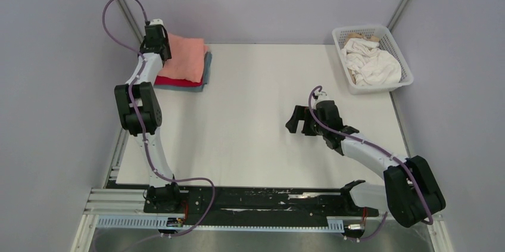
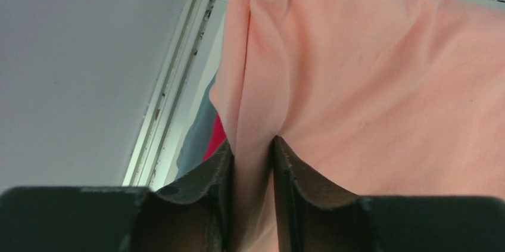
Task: Fold and stack the t-shirts
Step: Put the neatly folded tshirt into the corner of the board with the left arm
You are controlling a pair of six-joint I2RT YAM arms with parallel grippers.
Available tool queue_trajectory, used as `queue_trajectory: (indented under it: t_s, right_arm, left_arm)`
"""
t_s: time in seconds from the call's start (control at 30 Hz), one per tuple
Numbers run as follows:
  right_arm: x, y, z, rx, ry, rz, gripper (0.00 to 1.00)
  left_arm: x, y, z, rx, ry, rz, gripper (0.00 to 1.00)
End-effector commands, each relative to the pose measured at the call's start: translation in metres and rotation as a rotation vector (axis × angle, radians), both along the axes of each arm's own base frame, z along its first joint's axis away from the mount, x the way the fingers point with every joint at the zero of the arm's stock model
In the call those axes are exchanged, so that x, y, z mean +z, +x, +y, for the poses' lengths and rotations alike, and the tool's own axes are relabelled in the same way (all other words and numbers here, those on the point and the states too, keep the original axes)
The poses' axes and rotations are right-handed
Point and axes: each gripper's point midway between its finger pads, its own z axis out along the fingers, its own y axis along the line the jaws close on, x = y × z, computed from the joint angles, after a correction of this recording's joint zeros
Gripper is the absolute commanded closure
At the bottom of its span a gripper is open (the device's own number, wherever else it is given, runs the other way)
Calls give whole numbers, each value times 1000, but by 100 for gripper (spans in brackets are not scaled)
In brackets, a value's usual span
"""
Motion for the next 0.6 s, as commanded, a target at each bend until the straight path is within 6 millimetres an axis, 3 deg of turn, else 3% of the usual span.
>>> queue_trajectory:
  t_s: [0.0,0.03,0.1,0.23,0.33,0.47,0.57]
  right_arm:
    - [31,14,8,-4,64,-85,0]
    - [33,13,8,-1,68,-88,0]
    - [36,13,7,-5,71,-99,0]
    - [42,12,5,-21,78,-119,0]
    - [44,12,1,-38,74,-133,0]
    - [44,12,1,-39,72,-131,0]
    - [41,12,1,-36,70,-124,0]
  left_arm:
    - [24,-3,15,74,-9,-40,28]
    - [24,-7,16,86,-13,-30,7]
    - [37,-11,16,99,-20,-49,1]
    - [75,-18,11,111,-59,-144,0]
    - [93,-20,-10,16,-129,-207,0]
    - [94,-19,-31,-53,-220,-244,0]
    - [81,-19,-39,-71,-267,-237,0]
